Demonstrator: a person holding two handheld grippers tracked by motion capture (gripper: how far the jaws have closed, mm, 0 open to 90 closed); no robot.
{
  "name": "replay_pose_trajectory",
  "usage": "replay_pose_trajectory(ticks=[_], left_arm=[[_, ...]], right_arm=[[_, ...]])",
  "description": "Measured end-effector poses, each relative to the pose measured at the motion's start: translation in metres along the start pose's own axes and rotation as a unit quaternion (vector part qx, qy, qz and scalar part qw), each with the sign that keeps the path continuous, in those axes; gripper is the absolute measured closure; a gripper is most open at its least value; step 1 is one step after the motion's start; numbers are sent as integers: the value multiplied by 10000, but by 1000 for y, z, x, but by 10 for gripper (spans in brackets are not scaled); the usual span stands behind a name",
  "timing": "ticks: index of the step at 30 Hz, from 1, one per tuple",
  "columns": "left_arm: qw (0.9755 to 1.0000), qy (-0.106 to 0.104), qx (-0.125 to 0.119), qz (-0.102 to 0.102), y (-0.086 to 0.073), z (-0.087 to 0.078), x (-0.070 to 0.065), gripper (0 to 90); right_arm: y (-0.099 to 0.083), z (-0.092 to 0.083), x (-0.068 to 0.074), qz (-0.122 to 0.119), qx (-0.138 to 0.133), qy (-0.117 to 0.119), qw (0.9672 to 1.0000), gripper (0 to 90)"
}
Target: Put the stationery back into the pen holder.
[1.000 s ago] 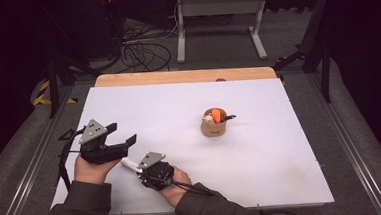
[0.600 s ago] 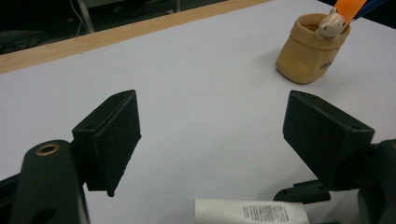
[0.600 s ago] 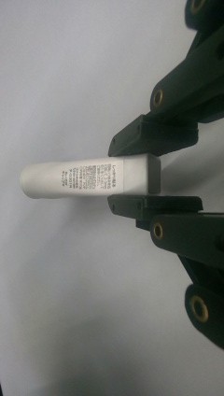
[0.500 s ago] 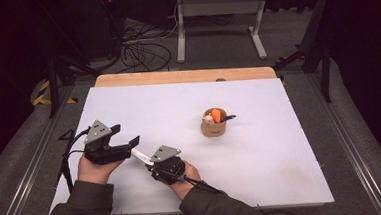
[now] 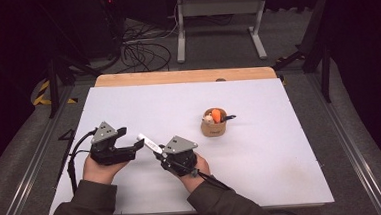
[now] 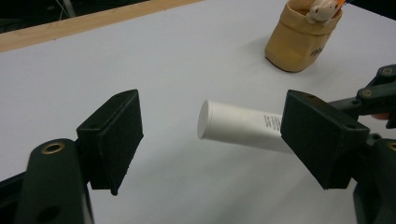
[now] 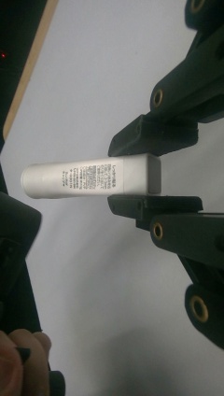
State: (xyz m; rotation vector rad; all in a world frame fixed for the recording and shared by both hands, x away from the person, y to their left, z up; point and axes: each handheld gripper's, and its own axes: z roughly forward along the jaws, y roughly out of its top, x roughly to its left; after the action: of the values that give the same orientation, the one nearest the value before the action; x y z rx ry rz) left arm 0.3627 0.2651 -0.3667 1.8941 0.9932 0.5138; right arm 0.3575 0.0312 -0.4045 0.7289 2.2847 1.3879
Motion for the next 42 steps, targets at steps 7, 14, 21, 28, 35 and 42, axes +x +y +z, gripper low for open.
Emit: replay_pose_trajectory(ticks=[7, 14, 21, 28, 35, 42], left_arm=[[9999, -143, -6, 17, 0, 3, -2, 227], [9994, -329, -33, -37, -2, 6, -3, 239], [9977, -632, -133, -199, -2, 7, -2, 245], [9961, -808, -187, -311, -2, 6, -1, 250], [9926, -1062, -317, -490, -2, 5, 0, 262], [9922, -1069, -377, -523, -2, 3, 0, 318]], right_arm=[[3, -7, -4, 10, -200, -81, 9998, 717], [5, -10, -3, -67, -393, -98, 9992, 717], [4, -12, 0, -187, -611, -60, 9979, 717], [3, -12, 2, -217, -785, -15, 9967, 717], [1, -11, 4, -319, -944, 11, 9950, 716], [-1, -10, 9, -409, -1028, 104, 9938, 716]])
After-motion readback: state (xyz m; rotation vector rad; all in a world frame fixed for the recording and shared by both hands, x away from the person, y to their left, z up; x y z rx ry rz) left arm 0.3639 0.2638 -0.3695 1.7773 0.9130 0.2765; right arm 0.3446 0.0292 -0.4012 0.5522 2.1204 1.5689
